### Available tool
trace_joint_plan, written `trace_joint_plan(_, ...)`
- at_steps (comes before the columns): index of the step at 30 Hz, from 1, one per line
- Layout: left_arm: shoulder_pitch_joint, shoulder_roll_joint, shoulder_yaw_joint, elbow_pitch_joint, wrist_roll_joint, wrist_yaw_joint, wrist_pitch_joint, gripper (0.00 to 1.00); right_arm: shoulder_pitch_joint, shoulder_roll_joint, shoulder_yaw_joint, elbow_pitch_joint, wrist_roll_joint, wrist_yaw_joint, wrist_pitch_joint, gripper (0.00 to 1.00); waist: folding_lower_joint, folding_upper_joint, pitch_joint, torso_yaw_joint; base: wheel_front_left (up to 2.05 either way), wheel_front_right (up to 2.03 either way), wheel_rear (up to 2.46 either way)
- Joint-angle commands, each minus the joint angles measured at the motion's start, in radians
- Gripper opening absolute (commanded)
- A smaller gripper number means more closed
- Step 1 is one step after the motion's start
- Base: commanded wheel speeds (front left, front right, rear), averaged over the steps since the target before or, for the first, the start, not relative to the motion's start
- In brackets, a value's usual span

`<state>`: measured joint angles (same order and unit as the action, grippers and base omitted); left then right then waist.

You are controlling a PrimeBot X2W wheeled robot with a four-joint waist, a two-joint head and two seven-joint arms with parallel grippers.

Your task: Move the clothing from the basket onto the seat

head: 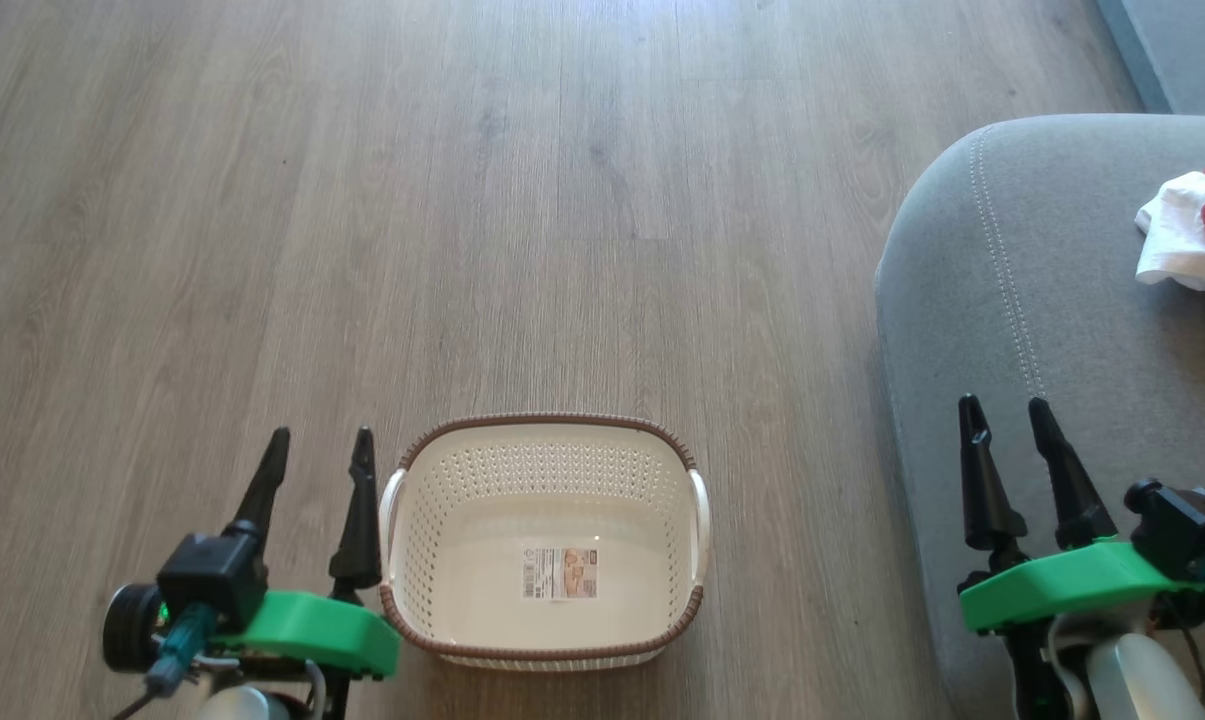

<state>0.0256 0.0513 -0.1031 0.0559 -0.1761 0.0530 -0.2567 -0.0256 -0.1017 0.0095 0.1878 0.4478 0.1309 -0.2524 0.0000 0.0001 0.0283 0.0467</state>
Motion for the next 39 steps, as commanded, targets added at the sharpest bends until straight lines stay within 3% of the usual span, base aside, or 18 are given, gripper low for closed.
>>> trace_joint_plan(1, -0.026, -0.001, 0.039, -0.027, -0.006, -0.01, -0.005, 1.0, -0.01, -0.002, 0.021, -0.029, -0.014, 0.0, -0.009, 1.0, 0.0, -0.0001, 0.0, -0.002, 0.0, 0.0, 0.0)
trace_joint_plan(8, -0.026, -0.001, 0.051, -0.016, -0.03, -0.046, -0.005, 1.0, -0.015, 0.001, 0.015, -0.032, -0.02, 0.0, -0.009, 1.0, 0.0, -0.0001, 0.004, -0.007, 0.0, 0.0, 0.0)
trace_joint_plan(22, -0.029, -0.001, 0.054, -0.004, -0.056, -0.059, -0.005, 1.0, -0.013, 0.003, 0.011, -0.03, -0.031, 0.0, -0.009, 1.0, 0.0, -0.0001, 0.004, -0.008, 0.0, 0.0, 0.0)
trace_joint_plan(23, 0.0, 0.0, 0.011, 0.028, -0.055, -0.059, 0.0, 0.0, 0.0, 0.005, -0.007, 0.003, -0.024, 0.0, 0.0, 0.0, 0.0, -0.0001, 0.004, -0.008, 0.0, 0.0, 0.0)
trace_joint_plan(39, -0.01, 0.001, 0.028, 0.082, -0.209, -0.073, 0.041, 0.0, -0.004, 0.009, -0.014, 0.043, 0.109, 0.0, 0.04, 0.0, 0.0, -0.0001, 0.001, -0.012, 0.0, 0.0, 0.0)
